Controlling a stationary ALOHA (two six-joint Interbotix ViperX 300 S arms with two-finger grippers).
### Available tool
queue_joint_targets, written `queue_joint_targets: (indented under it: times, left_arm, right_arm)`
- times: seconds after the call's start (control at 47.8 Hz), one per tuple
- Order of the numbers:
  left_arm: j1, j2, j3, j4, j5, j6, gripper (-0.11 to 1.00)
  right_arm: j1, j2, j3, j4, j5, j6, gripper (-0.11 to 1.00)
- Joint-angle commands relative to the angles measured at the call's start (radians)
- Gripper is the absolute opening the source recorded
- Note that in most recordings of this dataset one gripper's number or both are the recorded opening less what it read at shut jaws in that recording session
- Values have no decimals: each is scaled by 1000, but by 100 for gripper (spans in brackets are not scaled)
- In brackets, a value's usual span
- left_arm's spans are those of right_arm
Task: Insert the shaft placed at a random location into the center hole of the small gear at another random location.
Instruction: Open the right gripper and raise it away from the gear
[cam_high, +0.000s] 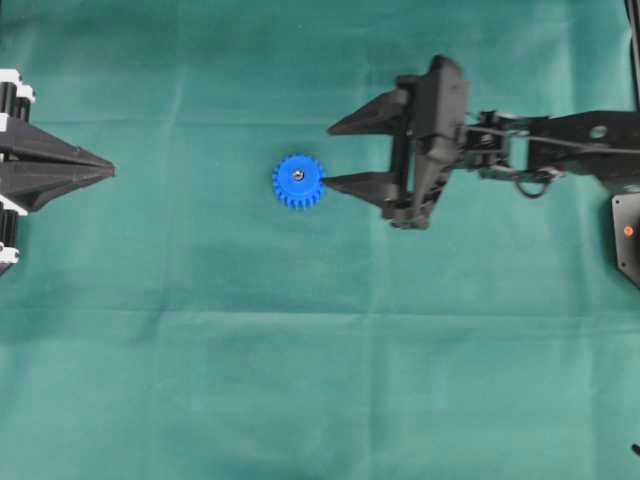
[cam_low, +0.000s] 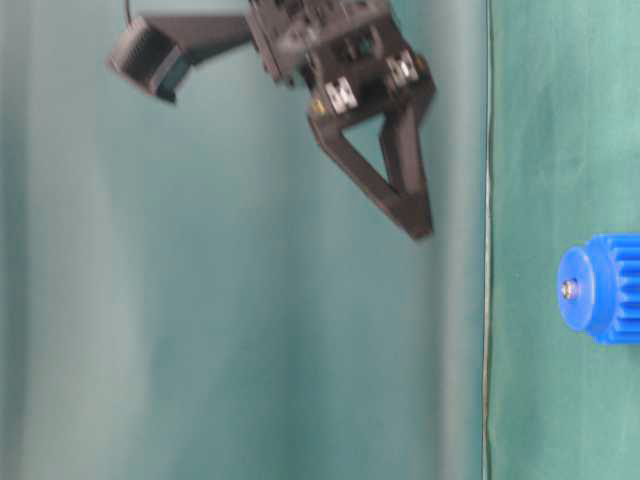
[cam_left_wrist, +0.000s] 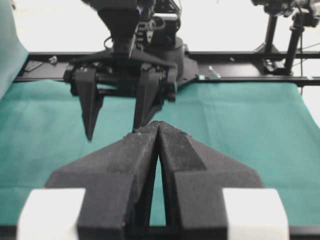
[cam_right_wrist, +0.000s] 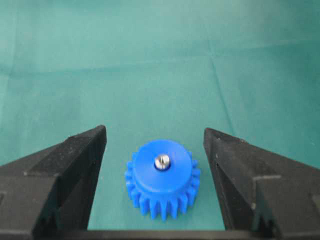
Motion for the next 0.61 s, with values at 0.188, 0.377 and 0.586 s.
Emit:
queue_joint_targets:
  times: [0.188,0.377,0.586]
  left_arm:
    - [2,3,-25,2,-3,-2,0]
    - [2,5,-25,2,-3,-3,0]
    - [2,5,-25,2,-5,-3,0]
  right_arm:
    - [3,-144,103,31,-2,15,78]
    - [3,-221,164,49,-2,15,78]
    - [2,-265,198,51,-6,15,78]
